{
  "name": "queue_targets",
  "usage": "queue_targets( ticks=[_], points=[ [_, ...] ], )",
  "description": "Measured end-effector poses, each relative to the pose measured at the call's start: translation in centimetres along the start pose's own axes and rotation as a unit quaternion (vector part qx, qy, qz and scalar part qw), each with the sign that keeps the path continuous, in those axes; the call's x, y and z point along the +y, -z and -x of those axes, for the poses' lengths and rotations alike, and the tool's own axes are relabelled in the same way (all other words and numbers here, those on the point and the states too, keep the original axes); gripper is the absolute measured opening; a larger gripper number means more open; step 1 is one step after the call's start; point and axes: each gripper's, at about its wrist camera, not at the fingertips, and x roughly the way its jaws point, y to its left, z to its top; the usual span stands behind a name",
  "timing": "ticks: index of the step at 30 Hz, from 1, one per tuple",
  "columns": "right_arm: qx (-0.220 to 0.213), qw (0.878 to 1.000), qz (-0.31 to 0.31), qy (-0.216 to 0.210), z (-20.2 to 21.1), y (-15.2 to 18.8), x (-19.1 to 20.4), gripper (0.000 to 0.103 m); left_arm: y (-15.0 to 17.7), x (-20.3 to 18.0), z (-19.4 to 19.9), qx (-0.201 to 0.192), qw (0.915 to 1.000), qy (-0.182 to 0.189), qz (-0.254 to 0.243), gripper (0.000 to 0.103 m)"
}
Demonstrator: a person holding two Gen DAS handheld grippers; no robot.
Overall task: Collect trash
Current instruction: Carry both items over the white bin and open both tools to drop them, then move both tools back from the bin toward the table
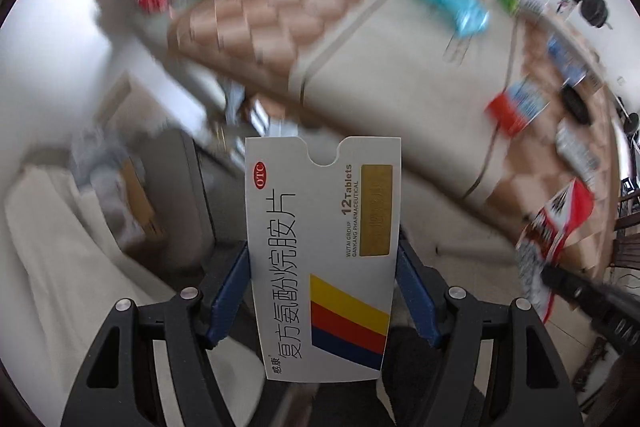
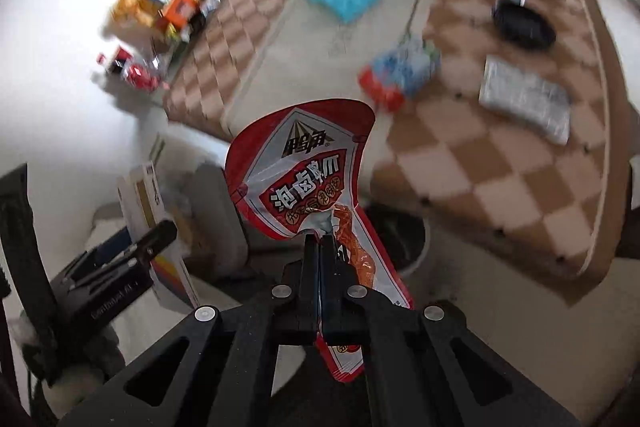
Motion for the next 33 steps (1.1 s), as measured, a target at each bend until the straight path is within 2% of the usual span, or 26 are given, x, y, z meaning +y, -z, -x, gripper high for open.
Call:
queue_targets(
  ticks=[3, 5, 9, 12, 17, 20, 21, 22, 23, 24, 26, 28, 30, 32, 33],
  points=[
    [0.049, 0.999, 0.002, 0.0, -5.7, 1.6, -1.7, 0.0, 1.1, 0.9, -6.9, 0.05, 0.9984, 0.01, 0.023, 0.069],
    [0.073, 0.997, 0.006, 0.002, -9.7, 2.6, -2.8, 0.0, 1.7, 1.4, -12.2, 0.086, 0.9947, 0.032, 0.046, 0.069],
    [0.114, 0.993, -0.01, 0.004, -18.7, 4.4, -6.7, 0.0, 2.4, 1.7, -23.4, 0.157, 0.9795, 0.092, 0.086, 0.069],
    [0.138, 0.99, -0.042, 0.0, -25.1, 5.3, -10.1, 0.0, 2.5, 1.4, -30.2, 0.186, 0.9687, 0.129, 0.102, 0.069],
    [0.149, 0.985, -0.092, -0.008, -34.6, 5.7, -15.3, 0.0, 2.6, -0.2, -39.3, 0.238, 0.9487, 0.186, 0.095, 0.069],
    [0.155, 0.98, -0.121, -0.012, -38.8, 5.5, -17.9, 0.001, 2.8, -1.4, -42.9, 0.258, 0.9421, 0.198, 0.083, 0.069],
    [0.155, 0.979, -0.132, -0.014, -40.2, 5.3, -18.8, 0.001, 2.7, -1.9, -43.4, 0.259, 0.9419, 0.199, 0.076, 0.07],
    [0.16, 0.977, -0.137, -0.017, -41.4, 5.2, -19.5, 0.001, 2.7, -2.4, -43.8, 0.26, 0.9434, 0.195, 0.069, 0.074],
    [0.166, 0.976, -0.141, -0.018, -42.5, 5.0, -20.0, 0.001, 2.7, -2.7, -44.0, 0.259, 0.9455, 0.187, 0.063, 0.094],
    [0.171, 0.974, -0.146, -0.016, -43.7, 4.7, -20.3, 0.002, 2.8, -3.0, -44.0, 0.257, 0.9475, 0.18, 0.059, 0.101],
    [0.182, 0.973, -0.142, -0.006, -45.0, 4.5, -20.7, 0.003, 3.1, -3.0, -43.8, 0.25, 0.9517, 0.167, 0.061, 0.102],
    [0.181, 0.974, -0.135, 0.016, -45.4, 4.3, -20.7, 0.018, 3.6, -2.9, -43.1, 0.243, 0.9571, 0.146, 0.06, 0.102],
    [0.176, 0.975, -0.127, 0.039, -44.8, 4.2, -20.5, 0.048, 3.7, -2.5, -41.8, 0.221, 0.9671, 0.114, 0.055, 0.102],
    [0.171, 0.976, -0.11, 0.077, -43.8, 4.1, -19.8, 0.063, 4.0, -2.5, -39.8, 0.188, 0.9781, 0.076, 0.047, 0.102],
    [0.167, 0.976, -0.094, 0.101, -43.3, 4.1, -19.3, 0.076, 4.1, -2.5, -38.5, 0.171, 0.983, 0.054, 0.04, 0.102]
  ],
)
